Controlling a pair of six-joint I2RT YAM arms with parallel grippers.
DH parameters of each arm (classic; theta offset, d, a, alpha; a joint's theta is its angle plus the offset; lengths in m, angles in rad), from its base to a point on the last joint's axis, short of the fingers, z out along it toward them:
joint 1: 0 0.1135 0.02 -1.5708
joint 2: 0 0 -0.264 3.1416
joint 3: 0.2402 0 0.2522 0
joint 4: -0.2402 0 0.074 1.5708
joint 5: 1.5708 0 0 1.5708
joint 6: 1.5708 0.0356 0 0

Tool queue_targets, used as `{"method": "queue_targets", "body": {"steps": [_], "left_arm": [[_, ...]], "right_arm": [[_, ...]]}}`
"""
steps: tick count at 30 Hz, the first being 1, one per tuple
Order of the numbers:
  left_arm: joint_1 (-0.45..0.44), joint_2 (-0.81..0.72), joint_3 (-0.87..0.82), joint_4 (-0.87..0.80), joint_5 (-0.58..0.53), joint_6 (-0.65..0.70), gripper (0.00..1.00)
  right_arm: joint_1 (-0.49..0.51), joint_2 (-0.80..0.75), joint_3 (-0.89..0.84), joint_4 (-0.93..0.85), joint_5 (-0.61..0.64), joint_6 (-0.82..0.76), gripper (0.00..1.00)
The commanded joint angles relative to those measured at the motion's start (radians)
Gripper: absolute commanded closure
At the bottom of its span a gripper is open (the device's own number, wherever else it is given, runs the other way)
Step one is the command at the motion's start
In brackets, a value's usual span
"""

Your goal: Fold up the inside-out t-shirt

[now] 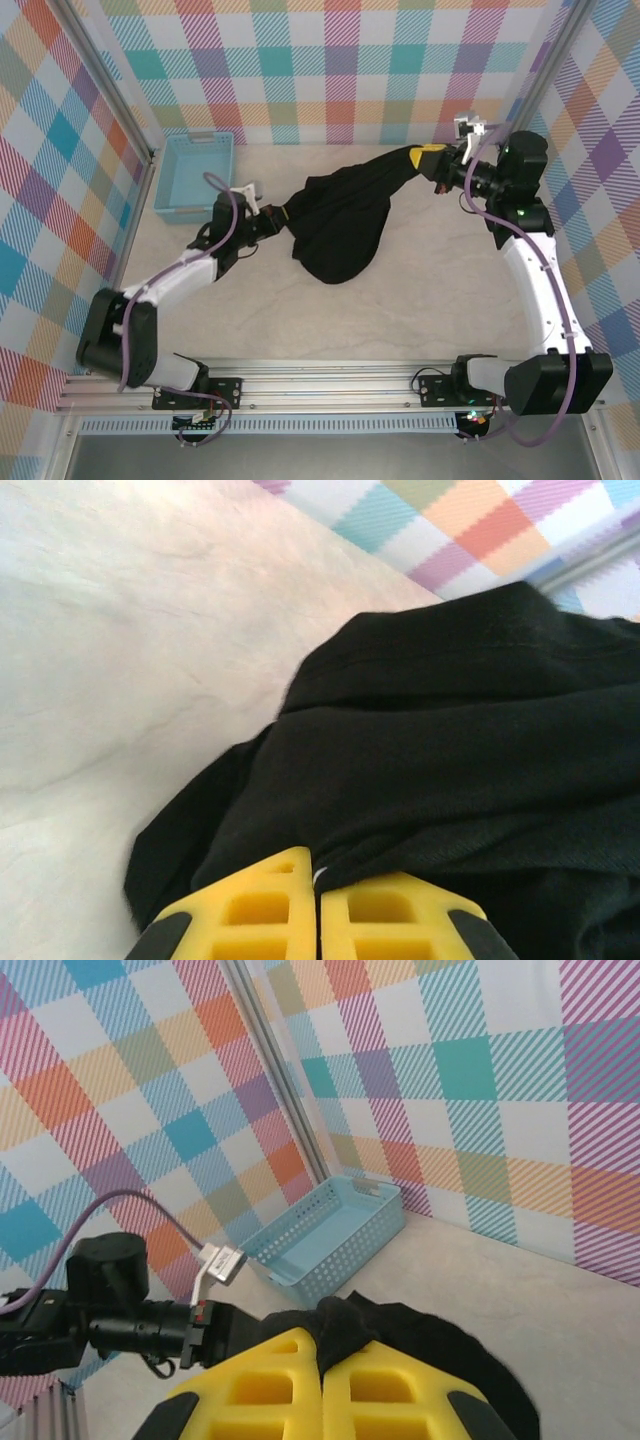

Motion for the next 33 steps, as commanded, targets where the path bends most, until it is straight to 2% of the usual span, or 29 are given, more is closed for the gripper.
{"method": "queue_targets", "body": {"steps": [1,4,6,10,13,16,20,28,33], "left_arm": [[0.027,-0.082,-0.094,-0.113,-0.151,-0.003,0.88],[0.022,-0.112,-0.149,-0.144,-0.144,0.027,0.77],[0.009,-0.141,-0.175,-0.139,-0.125,0.066,0.63],[-0.070,-0.237,-0.182,-0.161,-0.137,0.163,0.37],[-0.157,-0.237,-0.133,-0.168,-0.124,0.229,0.28],[-0.254,-0.133,-0.039,-0.184,-0.099,0.323,0.25],[-0.325,0.066,0.122,-0.234,-0.115,0.439,0.24],[-0.329,0.381,0.413,-0.381,-0.132,0.567,0.27],[-0.328,0.509,0.533,-0.406,-0.165,0.581,0.33]], "right_arm": [[-0.011,0.013,-0.033,0.142,-0.036,0.075,1.00],[0.010,0.035,-0.096,0.121,-0.025,0.071,1.00],[0.032,0.054,-0.132,0.091,-0.017,0.070,1.00],[0.097,0.058,-0.221,0.009,0.004,0.069,1.00],[0.128,0.021,-0.300,-0.036,0.036,0.083,1.00],[0.138,-0.019,-0.365,-0.086,0.064,0.099,1.00],[0.146,-0.063,-0.453,-0.089,0.082,0.146,1.00],[0.147,-0.141,-0.544,-0.157,0.155,0.178,1.00],[0.147,-0.163,-0.592,-0.165,0.164,0.182,1.00]]}}
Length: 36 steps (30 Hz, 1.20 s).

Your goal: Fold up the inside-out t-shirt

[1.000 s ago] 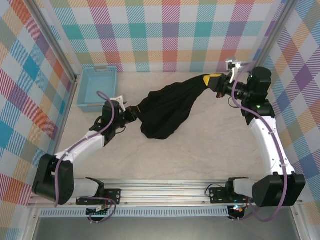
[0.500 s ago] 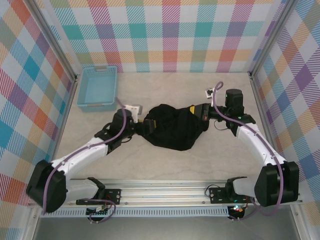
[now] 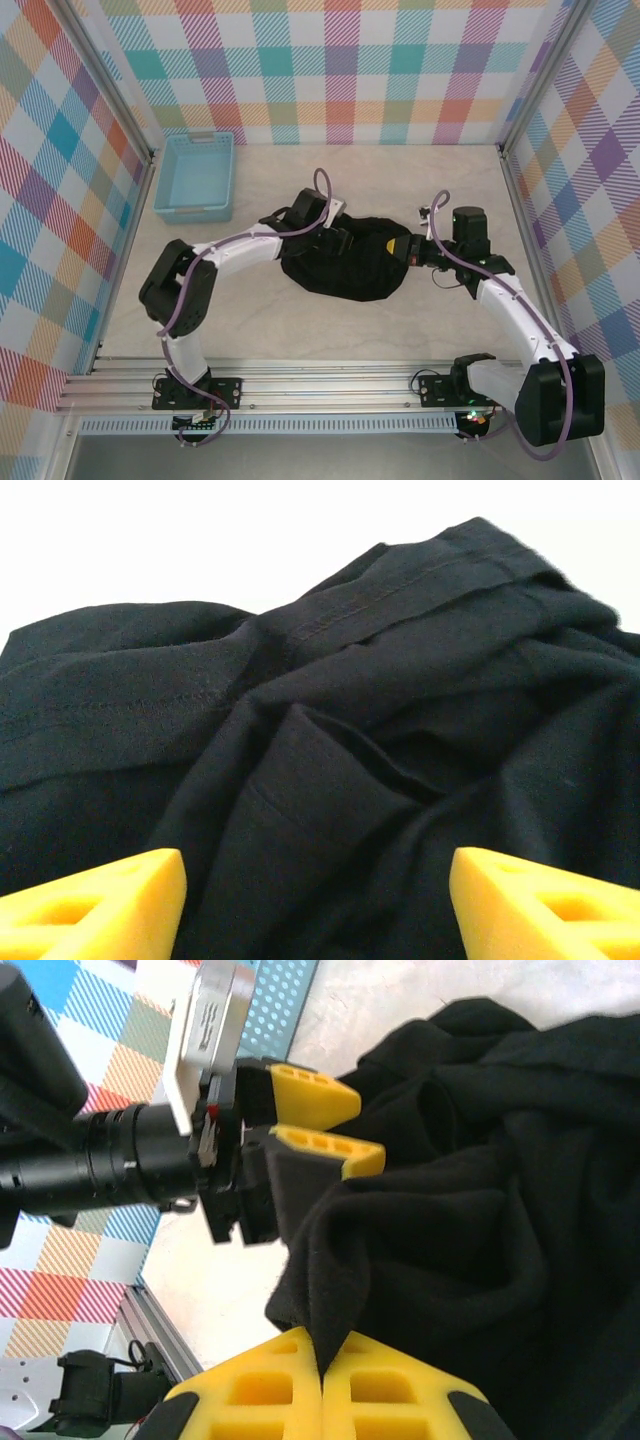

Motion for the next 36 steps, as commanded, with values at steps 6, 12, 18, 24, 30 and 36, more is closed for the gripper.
{"method": "queue_targets", "body": {"steps": [6,12,18,24,30,36], "left_arm": [[0.016,0.134,0.164,-0.059,0.015,0.041,0.71],[0.098,-0.053,0.127,0.061,0.092,-0.032,0.92],[0.286,-0.425,-0.022,0.300,0.159,-0.261,1.00],[0.409,-0.607,-0.112,0.421,0.116,-0.410,1.00],[0.420,-0.677,-0.314,0.508,0.228,-0.467,1.00],[0.328,-0.671,-0.522,0.546,0.350,-0.418,1.00]], "right_arm": [[0.008,-0.056,-0.063,-0.034,0.044,0.012,1.00],[0.006,-0.146,-0.004,-0.079,0.265,-0.037,1.00],[-0.001,-0.229,0.170,-0.104,0.579,-0.138,1.00],[-0.001,-0.192,0.278,-0.133,0.692,-0.182,1.00],[0.000,-0.146,0.114,-0.161,0.626,-0.063,1.00],[0.032,-0.040,-0.029,-0.107,0.475,0.056,1.00]]}}
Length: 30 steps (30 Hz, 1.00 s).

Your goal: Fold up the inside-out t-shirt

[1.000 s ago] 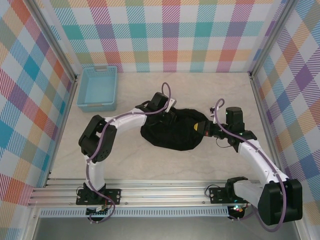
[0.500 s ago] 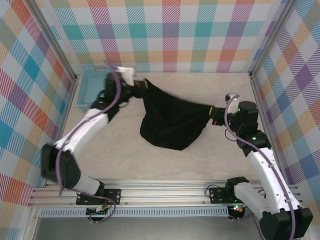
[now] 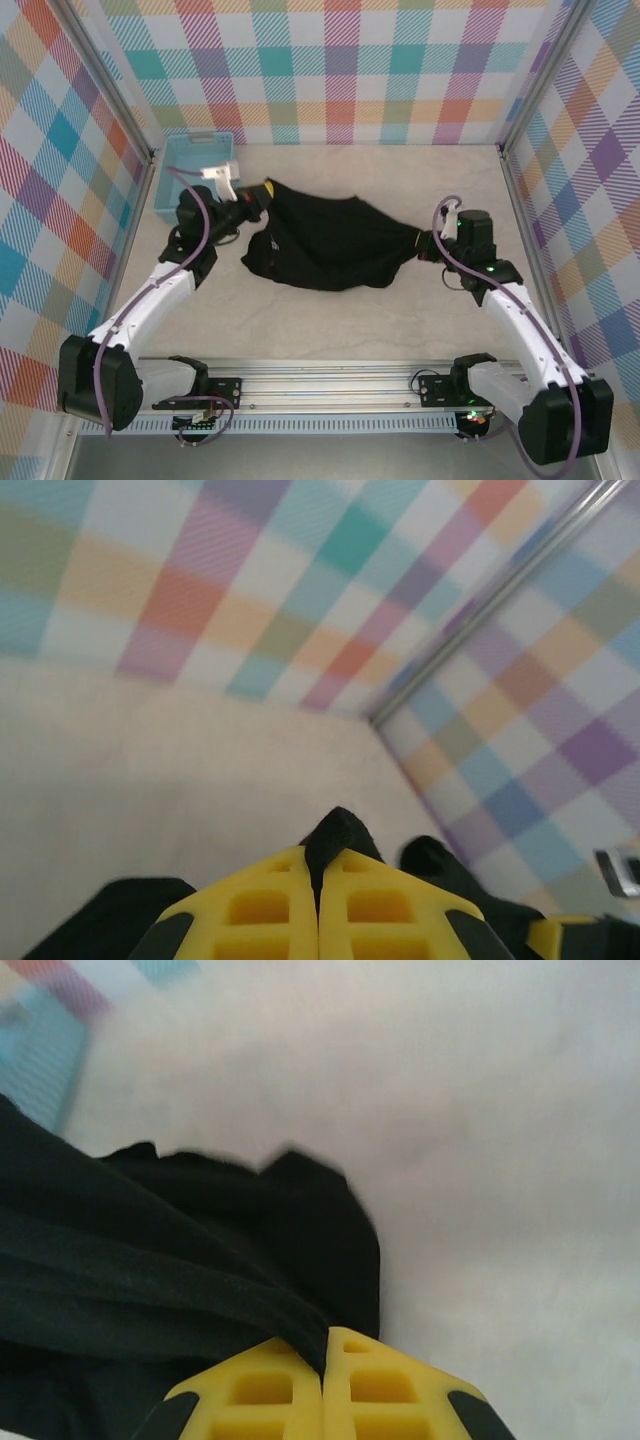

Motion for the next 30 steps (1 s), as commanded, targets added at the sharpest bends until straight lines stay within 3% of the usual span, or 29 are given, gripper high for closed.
{"method": "queue_targets", "body": {"steps": [1,7,13,15,21,25,28,30], "left_arm": [[-0.052,-0.035,-0.080,0.087,0.075,0.012,1.00],[-0.061,-0.105,-0.043,-0.014,0.016,0.022,1.00],[-0.072,-0.152,0.135,-0.051,0.054,-0.032,1.00],[-0.098,-0.143,0.219,-0.090,0.052,-0.028,1.00],[-0.221,-0.005,0.503,-0.138,0.023,0.011,1.00],[-0.267,0.033,0.609,-0.157,0.018,0.017,1.00],[-0.266,-0.014,0.558,-0.242,-0.144,0.073,1.00],[-0.263,-0.060,0.455,-0.254,-0.246,0.089,1.00]], "right_arm": [[0.031,0.045,-0.027,0.008,-0.064,0.082,1.00],[0.052,0.130,0.110,-0.032,-0.043,0.001,1.00],[0.052,0.112,0.407,-0.145,0.171,-0.207,1.00],[0.045,0.098,0.514,-0.177,0.274,-0.278,1.00],[-0.059,0.137,0.863,-0.183,0.412,-0.329,1.00],[-0.113,0.289,1.218,-0.236,0.351,-0.362,1.00],[-0.110,0.409,1.415,-0.292,0.171,-0.339,1.00],[-0.087,0.472,1.455,-0.298,0.055,-0.323,1.00]]}}
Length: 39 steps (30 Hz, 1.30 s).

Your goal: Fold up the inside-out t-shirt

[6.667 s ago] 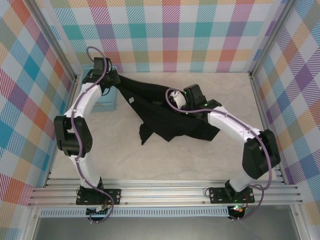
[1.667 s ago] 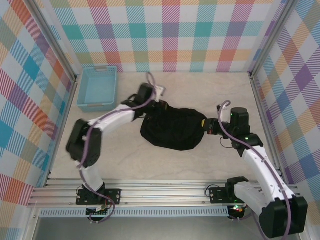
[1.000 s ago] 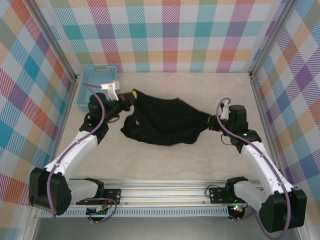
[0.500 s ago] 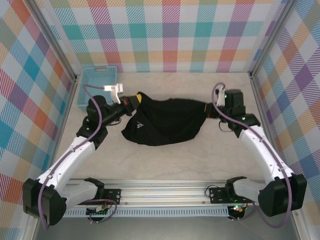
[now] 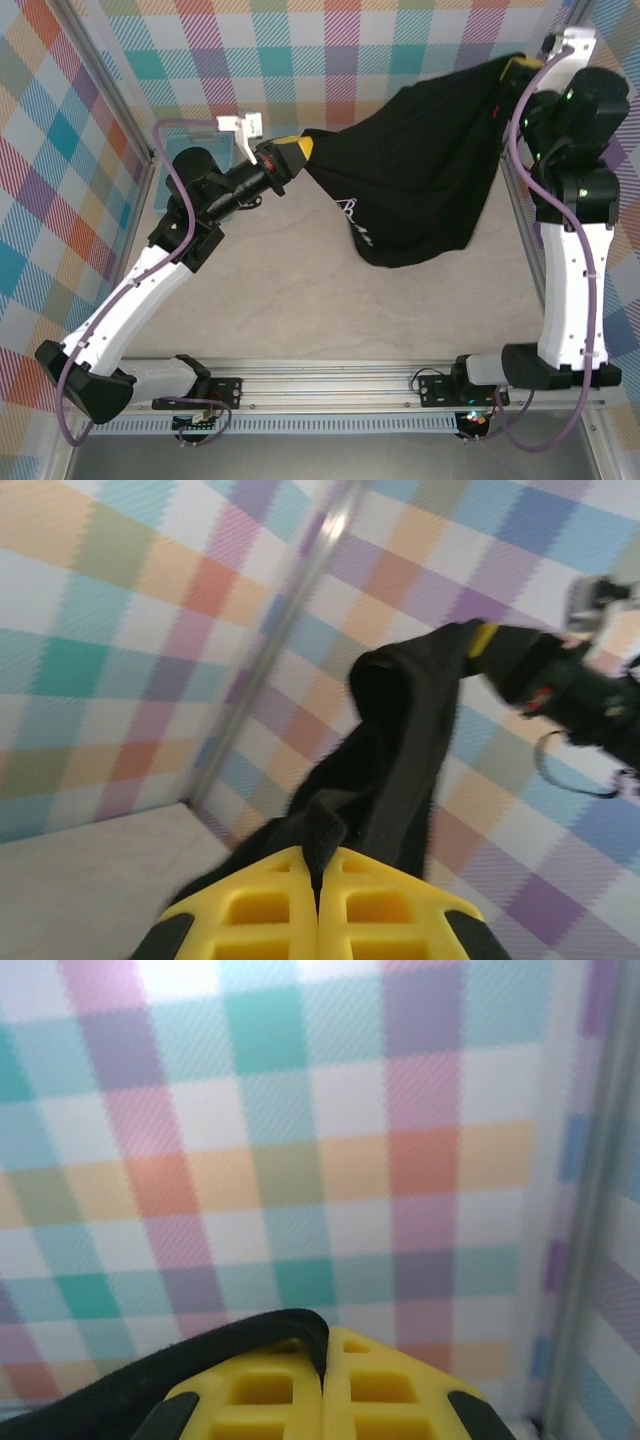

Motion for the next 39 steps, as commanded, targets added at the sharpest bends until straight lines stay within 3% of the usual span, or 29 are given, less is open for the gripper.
{"method": "queue_targets", "body": {"steps": [1,5,7,10,13,16,19,23,28,32,39], "left_arm": [[0.009,-0.097,-0.145,-0.060,-0.225,0.054,1.00],[0.030,-0.209,-0.409,-0.102,-0.409,0.057,1.00],[0.033,-0.255,-0.553,-0.115,-0.442,0.049,1.00],[0.034,-0.315,-0.781,-0.115,-0.407,-0.015,0.84],[0.034,-0.371,-0.908,-0.078,-0.341,-0.066,0.65],[0.033,-0.392,-0.874,-0.168,-0.376,-0.032,0.45],[0.057,-0.318,-0.807,-0.218,-0.376,0.014,0.34],[0.163,-0.060,-0.675,-0.253,-0.294,0.003,0.35],[0.224,0.156,-0.567,-0.257,-0.192,0.028,0.34],[0.229,0.253,-0.512,-0.321,-0.157,0.072,0.32],[0.241,0.315,-0.523,-0.312,-0.218,0.072,0.30]], "right_arm": [[0.046,0.116,0.043,-0.056,-0.202,-0.005,1.00],[0.223,0.243,-0.049,-0.059,-0.285,-0.065,1.00],[0.293,0.327,-0.122,-0.052,-0.329,-0.068,0.91],[0.368,0.497,-0.152,-0.116,-0.403,-0.049,0.77],[0.398,0.579,-0.210,-0.168,-0.388,-0.029,0.62],[0.403,0.503,-0.414,-0.116,-0.333,0.014,0.55],[0.403,0.379,-0.629,-0.110,-0.256,0.065,0.50],[0.403,0.217,-0.874,-0.162,-0.126,0.159,0.47],[0.397,0.102,-1.023,-0.281,0.024,0.271,0.44],[0.366,0.039,-1.127,-0.311,-0.003,0.344,0.36],[0.336,0.072,-1.225,-0.275,-0.018,0.436,0.25]]}}
